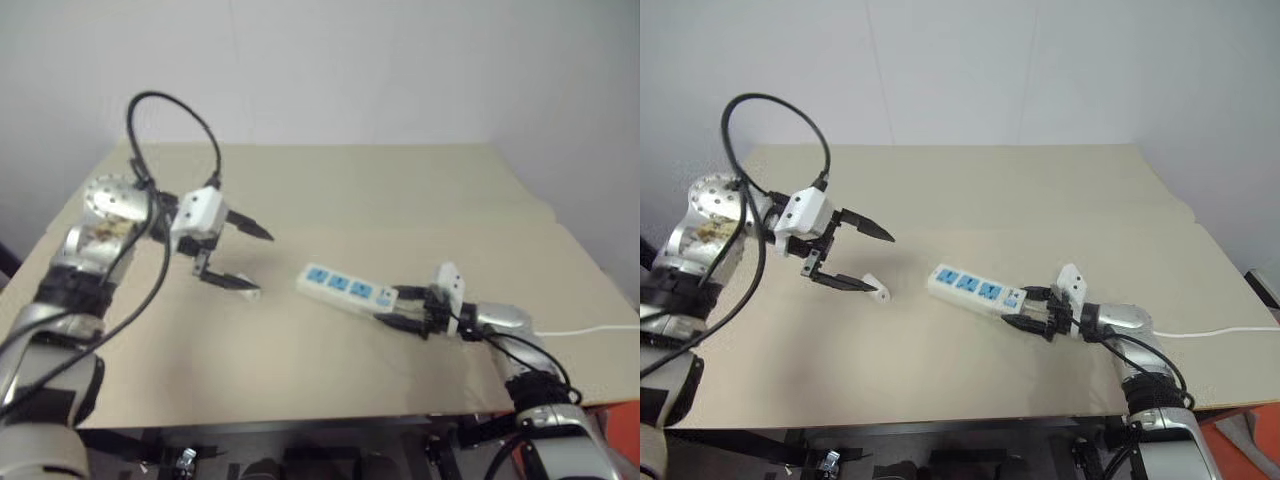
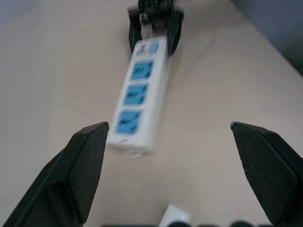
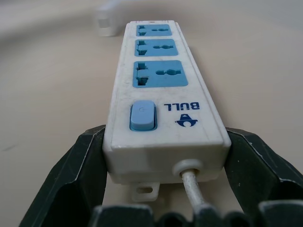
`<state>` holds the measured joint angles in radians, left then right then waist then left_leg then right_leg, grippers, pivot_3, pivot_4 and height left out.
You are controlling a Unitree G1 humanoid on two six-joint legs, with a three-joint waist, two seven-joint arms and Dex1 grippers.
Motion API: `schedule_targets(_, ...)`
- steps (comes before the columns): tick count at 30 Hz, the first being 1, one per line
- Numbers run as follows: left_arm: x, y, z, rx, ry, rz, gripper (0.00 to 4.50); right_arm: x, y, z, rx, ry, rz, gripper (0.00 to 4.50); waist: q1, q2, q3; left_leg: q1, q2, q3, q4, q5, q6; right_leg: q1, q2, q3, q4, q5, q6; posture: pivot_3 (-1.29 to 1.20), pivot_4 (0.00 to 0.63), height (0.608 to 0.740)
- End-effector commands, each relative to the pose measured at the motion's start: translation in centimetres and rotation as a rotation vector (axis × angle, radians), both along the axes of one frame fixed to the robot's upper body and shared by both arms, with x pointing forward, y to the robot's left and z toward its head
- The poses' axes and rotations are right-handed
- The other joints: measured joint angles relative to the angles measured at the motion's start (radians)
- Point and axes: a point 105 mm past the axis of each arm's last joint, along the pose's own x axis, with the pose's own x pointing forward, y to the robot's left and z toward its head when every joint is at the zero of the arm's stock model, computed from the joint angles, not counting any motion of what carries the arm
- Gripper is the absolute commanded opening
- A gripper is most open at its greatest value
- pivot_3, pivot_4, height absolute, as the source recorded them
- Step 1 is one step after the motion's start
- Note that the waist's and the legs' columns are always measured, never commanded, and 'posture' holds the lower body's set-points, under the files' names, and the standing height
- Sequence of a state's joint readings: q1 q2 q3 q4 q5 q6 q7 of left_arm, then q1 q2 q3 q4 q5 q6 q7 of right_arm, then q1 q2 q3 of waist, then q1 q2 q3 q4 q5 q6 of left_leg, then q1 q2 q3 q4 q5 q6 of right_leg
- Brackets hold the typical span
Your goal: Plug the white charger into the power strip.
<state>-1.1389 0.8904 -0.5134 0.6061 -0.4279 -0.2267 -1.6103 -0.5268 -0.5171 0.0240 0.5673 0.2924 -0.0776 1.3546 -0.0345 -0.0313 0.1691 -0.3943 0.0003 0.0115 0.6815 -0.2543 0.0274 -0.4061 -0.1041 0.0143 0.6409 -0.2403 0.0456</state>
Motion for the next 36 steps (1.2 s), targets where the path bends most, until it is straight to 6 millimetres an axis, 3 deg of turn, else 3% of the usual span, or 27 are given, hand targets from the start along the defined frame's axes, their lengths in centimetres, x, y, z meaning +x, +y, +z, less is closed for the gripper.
schedule_targets(1,0.7,-0.1,0.0,0.150,-0.049,-0.040,4.50,-1.2,0.4,-0.5,-0.046,-0.040,0.137,3.42,-0.001,0.000,0.000,0.000,0.000,0.000,0.000,0.000,0.000,0.000,0.000,0.000,0.000,0.000,0.000,0.00,0.150,0.740)
schedule_targets(8,1.5,0.0,-1.3,0.616,-0.139,-0.202,4.50,-1.4,1.3,-2.0,-0.119,-0.018,0.207,3.42,-0.005,-0.001,0.001,0.000,0.000,0.000,0.001,0.000,0.000,0.000,0.000,0.001,0.000,-0.001,0.001,0.00,0.150,0.740)
schedule_targets(14,1.9,0.5,-2.7,0.844,-0.153,-0.304,4.50,-1.3,1.5,-2.8,-0.149,0.003,0.192,3.42,-0.007,-0.001,0.001,0.001,0.001,0.001,0.001,0.000,0.000,0.000,0.001,0.002,0.000,-0.001,0.001,0.00,0.150,0.740)
schedule_targets(26,2.1,-0.4,-5.7,0.949,-0.167,-0.445,4.50,-1.4,2.1,-3.3,-0.140,0.016,0.139,3.42,-0.010,-0.002,0.001,0.002,0.002,0.001,0.003,-0.001,0.001,0.000,0.003,0.003,0.001,-0.001,0.001,0.00,0.150,0.740)
schedule_targets(36,2.5,-0.7,-7.4,0.973,-0.133,-0.418,4.50,-1.2,2.2,-3.6,-0.145,0.021,0.092,3.42,-0.011,-0.002,0.001,0.003,0.003,0.001,0.003,-0.001,0.001,0.001,0.004,0.004,0.001,-0.001,0.001,0.00,0.150,0.740)
